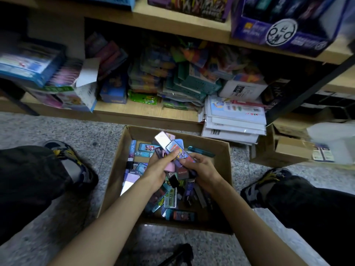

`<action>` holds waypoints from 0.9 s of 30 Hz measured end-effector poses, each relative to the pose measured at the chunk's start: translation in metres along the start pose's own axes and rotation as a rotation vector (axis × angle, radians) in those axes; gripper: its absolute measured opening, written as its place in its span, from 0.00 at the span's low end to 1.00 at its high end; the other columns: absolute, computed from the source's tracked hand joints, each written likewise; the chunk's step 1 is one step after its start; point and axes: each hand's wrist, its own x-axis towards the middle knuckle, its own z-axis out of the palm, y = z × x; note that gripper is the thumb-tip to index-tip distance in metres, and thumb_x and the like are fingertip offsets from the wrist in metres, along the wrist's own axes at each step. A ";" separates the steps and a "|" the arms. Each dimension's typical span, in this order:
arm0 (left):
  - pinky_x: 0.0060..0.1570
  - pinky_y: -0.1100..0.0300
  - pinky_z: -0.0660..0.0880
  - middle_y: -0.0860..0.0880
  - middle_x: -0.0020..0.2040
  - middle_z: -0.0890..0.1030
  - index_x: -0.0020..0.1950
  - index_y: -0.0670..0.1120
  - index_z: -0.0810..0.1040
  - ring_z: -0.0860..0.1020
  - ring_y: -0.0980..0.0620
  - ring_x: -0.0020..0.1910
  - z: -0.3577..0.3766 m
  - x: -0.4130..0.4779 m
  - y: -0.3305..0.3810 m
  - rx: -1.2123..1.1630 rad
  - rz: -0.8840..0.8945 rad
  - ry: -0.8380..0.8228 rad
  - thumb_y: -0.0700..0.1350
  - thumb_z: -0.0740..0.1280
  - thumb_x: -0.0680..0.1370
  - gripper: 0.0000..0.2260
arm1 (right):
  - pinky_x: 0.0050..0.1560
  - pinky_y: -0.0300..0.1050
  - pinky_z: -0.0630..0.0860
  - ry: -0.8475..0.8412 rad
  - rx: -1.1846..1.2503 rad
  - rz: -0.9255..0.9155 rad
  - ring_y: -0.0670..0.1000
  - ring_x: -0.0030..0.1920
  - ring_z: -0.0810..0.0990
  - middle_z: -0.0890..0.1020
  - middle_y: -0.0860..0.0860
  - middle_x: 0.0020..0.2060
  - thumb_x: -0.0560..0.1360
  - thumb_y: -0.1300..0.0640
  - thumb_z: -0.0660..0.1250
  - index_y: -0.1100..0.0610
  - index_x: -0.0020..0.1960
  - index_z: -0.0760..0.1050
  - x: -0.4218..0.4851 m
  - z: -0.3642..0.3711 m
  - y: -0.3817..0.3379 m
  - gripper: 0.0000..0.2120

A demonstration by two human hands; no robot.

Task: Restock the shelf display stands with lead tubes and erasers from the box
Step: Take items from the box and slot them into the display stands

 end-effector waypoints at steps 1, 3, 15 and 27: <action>0.38 0.59 0.80 0.42 0.50 0.83 0.60 0.39 0.77 0.83 0.49 0.42 0.000 -0.002 0.002 0.000 -0.018 -0.007 0.39 0.70 0.73 0.16 | 0.36 0.43 0.79 -0.013 -0.008 -0.009 0.51 0.33 0.81 0.82 0.59 0.37 0.72 0.67 0.69 0.69 0.53 0.75 -0.001 0.002 0.000 0.11; 0.37 0.58 0.80 0.41 0.50 0.83 0.61 0.38 0.76 0.83 0.47 0.41 0.000 -0.006 0.004 -0.030 -0.045 -0.011 0.39 0.71 0.73 0.17 | 0.36 0.43 0.79 -0.018 -0.026 -0.023 0.50 0.32 0.80 0.81 0.58 0.37 0.71 0.67 0.69 0.67 0.52 0.74 -0.004 0.008 -0.001 0.11; 0.39 0.60 0.81 0.46 0.52 0.82 0.62 0.43 0.73 0.82 0.52 0.43 -0.013 -0.019 0.039 -0.040 0.105 0.075 0.38 0.70 0.73 0.18 | 0.40 0.43 0.67 0.205 -0.012 -0.224 0.50 0.39 0.71 0.75 0.51 0.36 0.63 0.62 0.59 0.57 0.39 0.76 -0.006 0.000 -0.034 0.09; 0.30 0.65 0.76 0.51 0.32 0.84 0.46 0.44 0.77 0.79 0.58 0.27 -0.084 -0.022 0.013 0.140 0.120 0.162 0.33 0.69 0.72 0.08 | 0.19 0.33 0.64 0.269 -0.029 0.253 0.46 0.17 0.71 0.73 0.47 0.17 0.74 0.67 0.54 0.59 0.36 0.73 0.036 0.027 0.034 0.13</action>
